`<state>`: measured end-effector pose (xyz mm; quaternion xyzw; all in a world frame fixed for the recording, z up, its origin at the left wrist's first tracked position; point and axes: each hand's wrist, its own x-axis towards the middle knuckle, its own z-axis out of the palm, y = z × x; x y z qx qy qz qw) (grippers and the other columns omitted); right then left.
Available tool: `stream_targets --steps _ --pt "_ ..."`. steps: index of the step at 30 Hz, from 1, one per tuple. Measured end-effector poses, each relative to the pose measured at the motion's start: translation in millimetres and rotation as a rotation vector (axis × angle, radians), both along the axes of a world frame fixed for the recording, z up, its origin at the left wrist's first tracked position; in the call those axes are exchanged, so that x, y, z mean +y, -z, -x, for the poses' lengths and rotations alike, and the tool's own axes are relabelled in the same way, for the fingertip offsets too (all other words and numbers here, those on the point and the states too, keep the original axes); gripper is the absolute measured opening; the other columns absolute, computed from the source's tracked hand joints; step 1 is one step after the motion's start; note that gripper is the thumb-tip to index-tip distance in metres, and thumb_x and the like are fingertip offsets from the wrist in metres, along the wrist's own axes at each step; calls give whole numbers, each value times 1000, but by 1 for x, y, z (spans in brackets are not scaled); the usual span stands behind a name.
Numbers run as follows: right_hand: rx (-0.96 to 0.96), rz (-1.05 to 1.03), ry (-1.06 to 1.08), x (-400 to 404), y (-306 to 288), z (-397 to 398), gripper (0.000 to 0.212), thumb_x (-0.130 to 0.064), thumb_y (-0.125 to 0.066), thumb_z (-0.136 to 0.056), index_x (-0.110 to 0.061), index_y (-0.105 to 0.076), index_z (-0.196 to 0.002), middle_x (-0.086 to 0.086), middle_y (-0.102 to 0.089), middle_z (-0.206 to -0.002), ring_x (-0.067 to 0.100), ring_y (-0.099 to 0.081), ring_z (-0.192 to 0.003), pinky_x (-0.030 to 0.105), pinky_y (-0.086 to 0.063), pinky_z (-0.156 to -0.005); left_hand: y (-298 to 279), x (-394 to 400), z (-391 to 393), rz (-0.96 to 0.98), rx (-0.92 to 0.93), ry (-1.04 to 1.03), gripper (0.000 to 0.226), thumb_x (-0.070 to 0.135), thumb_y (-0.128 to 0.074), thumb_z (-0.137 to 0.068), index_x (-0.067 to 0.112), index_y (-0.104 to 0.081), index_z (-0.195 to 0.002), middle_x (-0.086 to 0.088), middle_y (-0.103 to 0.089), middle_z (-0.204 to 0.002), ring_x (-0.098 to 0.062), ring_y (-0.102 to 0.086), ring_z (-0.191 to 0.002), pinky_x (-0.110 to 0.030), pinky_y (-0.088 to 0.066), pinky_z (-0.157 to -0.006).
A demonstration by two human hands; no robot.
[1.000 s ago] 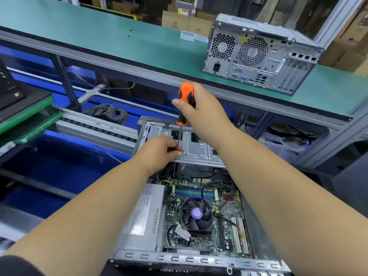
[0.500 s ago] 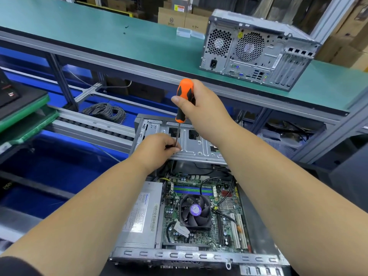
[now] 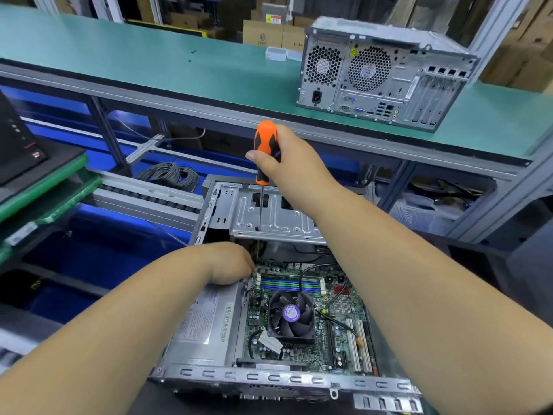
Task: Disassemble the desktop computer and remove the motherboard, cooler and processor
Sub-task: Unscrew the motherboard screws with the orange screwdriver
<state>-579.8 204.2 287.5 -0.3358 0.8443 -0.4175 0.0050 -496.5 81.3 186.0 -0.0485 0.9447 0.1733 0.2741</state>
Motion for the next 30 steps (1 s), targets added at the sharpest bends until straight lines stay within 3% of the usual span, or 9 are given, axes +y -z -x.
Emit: stream_targets --steps 3,8,10,12,16,18,22,25,30 --pt "14 -13 1 1 -3 3 27 -40 -58 -94 -16 -47 -99 5 -60 -93 26 -60 -88 42 -50 -76 0 0 5 47 -14 -51 38 27 -51 -94 21 -58 -131 0 -54 -138 -19 -49 -124 -28 -34 -104" --pt "190 -79 -1 0 -4 4 40 -30 -55 -96 -32 -32 -129 2 -60 -82 21 -59 -69 36 -49 -61 -3 -8 8 -298 134 -346 16 11 -58 -87 18 -72 -89 -1 -75 -87 -18 -71 -84 -26 -56 -69" --pt "182 -89 -5 -1 -5 4 39 -29 -53 -97 -32 -31 -129 1 -56 -78 21 -57 -66 35 -49 -60 -7 -16 10 -284 319 -391 11 20 -62 -85 24 -70 -78 8 -73 -73 -14 -70 -74 -28 -56 -68" --pt "148 -72 -11 -1 -6 6 35 -28 -52 -96 -31 -32 -125 0 -55 -77 21 -57 -67 35 -48 -58 -9 -21 14 -217 545 -430 6 35 -67 -82 30 -66 -80 13 -69 -74 -7 -65 -73 -26 -50 -64" --pt "158 -74 0 -6 -7 5 30 -27 -52 -96 -30 -35 -120 -6 -51 -77 17 -56 -69 31 -42 -54 -3 -14 24 -712 687 -419 20 34 -62 -91 37 -63 -110 16 -69 -101 2 -63 -97 -24 -48 -85" --pt "163 -57 14 -9 -7 5 27 -26 -52 -96 -29 -36 -117 -9 -49 -80 15 -54 -72 30 -38 -55 1 -11 28 -856 770 -374 27 30 -57 -94 32 -61 -121 12 -70 -106 -4 -63 -107 -34 -47 -98" --pt "179 -32 44 -14 -6 3 28 -27 -54 -94 -29 -40 -117 -3 -49 -103 22 -51 -87 33 -41 -67 -9 -8 33 -1079 952 -376 42 31 -57 -93 32 -49 -134 -2 -66 -116 -18 -60 -114 -39 -47 -99" --pt "259 -100 99 -16 -7 0 30 -33 -54 -93 -29 -40 -119 -2 -44 -107 26 -48 -98 37 -42 -74 -29 -7 38 -1097 1035 -363 37 25 -58 -93 28 -56 -130 2 -65 -120 -16 -60 -116 -36 -50 -95" --pt "209 -41 131 -21 -15 0 34 -54 -59 -88 -25 -53 -106 -1 -45 -100 21 -48 -95 35 -43 -77 -44 -10 44 -1036 1092 -389 23 11 -63 -88 31 -70 -98 9 -74 -89 -8 -69 -88 -21 -53 -77"
